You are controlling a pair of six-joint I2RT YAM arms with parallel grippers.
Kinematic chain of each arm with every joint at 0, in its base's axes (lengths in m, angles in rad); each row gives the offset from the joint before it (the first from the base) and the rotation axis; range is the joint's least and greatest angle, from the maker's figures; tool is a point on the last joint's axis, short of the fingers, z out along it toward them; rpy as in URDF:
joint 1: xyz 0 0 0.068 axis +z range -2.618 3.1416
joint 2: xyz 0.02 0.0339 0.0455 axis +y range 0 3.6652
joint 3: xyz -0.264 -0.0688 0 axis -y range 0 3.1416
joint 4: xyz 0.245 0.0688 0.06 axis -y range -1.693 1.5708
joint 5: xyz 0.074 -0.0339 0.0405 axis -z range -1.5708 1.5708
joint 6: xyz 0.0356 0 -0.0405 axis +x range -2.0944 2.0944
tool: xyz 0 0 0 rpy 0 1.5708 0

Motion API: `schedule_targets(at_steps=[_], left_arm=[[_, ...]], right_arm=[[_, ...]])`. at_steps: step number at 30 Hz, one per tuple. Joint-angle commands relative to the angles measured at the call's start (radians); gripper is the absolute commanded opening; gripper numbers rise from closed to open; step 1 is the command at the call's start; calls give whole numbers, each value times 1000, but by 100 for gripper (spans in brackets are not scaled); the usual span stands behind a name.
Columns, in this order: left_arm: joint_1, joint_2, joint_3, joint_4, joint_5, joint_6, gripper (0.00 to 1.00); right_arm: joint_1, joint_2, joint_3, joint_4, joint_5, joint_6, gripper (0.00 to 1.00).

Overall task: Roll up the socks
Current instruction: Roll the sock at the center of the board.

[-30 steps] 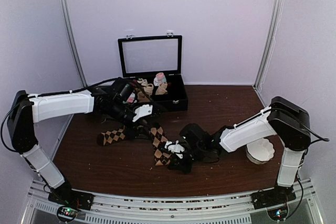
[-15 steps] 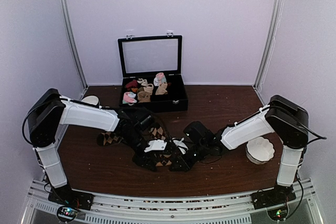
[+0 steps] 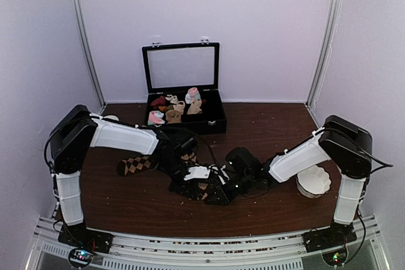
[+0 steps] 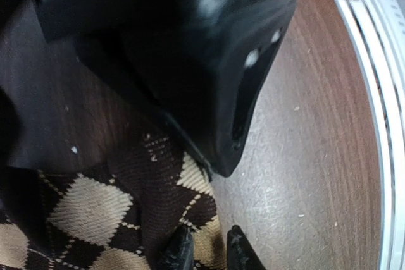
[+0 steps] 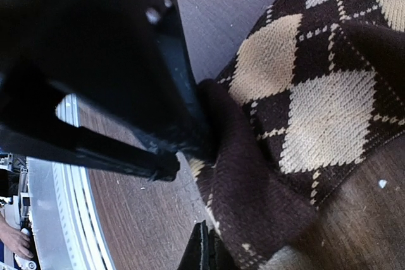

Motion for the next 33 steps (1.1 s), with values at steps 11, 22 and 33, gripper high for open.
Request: schedule_targets(at_steps=[11, 22, 33], left_arm=[[93, 142, 144, -233, 40, -31, 8], [155, 264, 297, -446, 231, 37, 9], [157, 340, 379, -587, 270, 118, 10]], right_arm=[[23, -287, -217, -24, 292, -141, 50], [187, -563, -421, 141, 1175, -77, 100], [291, -265, -352, 475, 716, -902, 91]])
